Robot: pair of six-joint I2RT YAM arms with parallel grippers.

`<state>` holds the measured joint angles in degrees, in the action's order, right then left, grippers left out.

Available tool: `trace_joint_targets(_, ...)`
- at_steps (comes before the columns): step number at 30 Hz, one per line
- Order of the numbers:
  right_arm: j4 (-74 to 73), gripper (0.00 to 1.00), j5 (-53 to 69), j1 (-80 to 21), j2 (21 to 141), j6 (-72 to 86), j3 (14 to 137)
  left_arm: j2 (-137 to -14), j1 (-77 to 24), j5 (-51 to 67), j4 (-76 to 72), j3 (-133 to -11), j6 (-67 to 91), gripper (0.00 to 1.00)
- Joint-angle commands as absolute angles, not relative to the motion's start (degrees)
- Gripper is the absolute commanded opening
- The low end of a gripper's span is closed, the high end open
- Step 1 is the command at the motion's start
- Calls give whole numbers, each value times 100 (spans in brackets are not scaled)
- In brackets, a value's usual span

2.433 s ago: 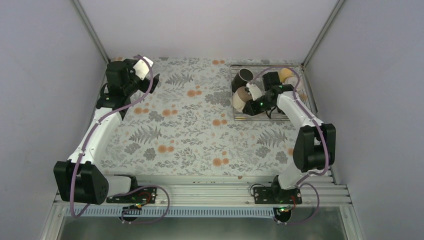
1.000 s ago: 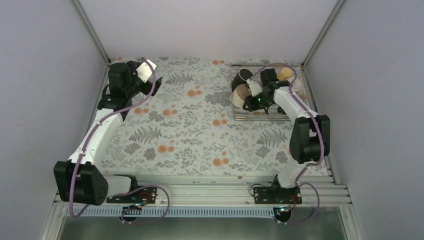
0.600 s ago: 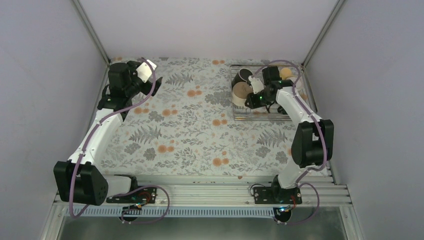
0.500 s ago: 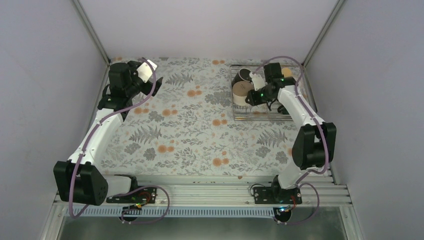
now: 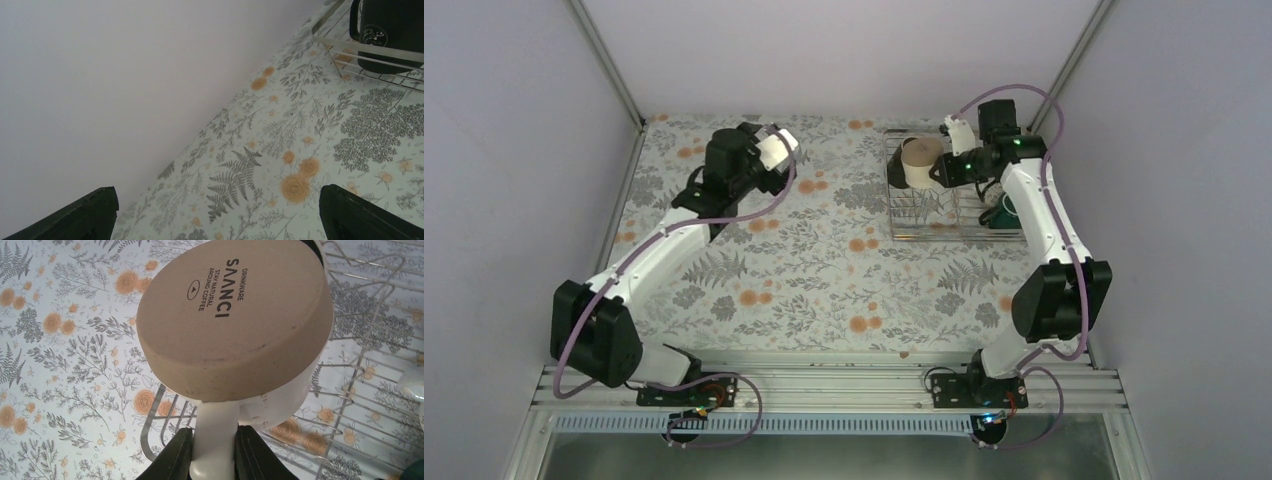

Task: Unload the cups from the dish rack

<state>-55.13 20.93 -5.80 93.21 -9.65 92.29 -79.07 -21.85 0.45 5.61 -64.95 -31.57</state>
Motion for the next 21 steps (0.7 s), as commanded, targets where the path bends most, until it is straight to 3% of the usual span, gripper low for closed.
trace_joint_targets(1, -5419, 4, 2637, -386, 9337, -1025, 9641, -8079, -2662, -966, -447, -6487, -3461, 100)
trace_joint_targets(11, -6104, 4, 4594, 320, 9778, -1040, 10300, -8789, -4194, -2847, -3228, -6136, -4441, 100)
trace_joint_targets(21, -6890, 4, 5866, 620, 10408, -1391, 11244, -9893, -5227, -3168, -5881, -6186, -5589, 100)
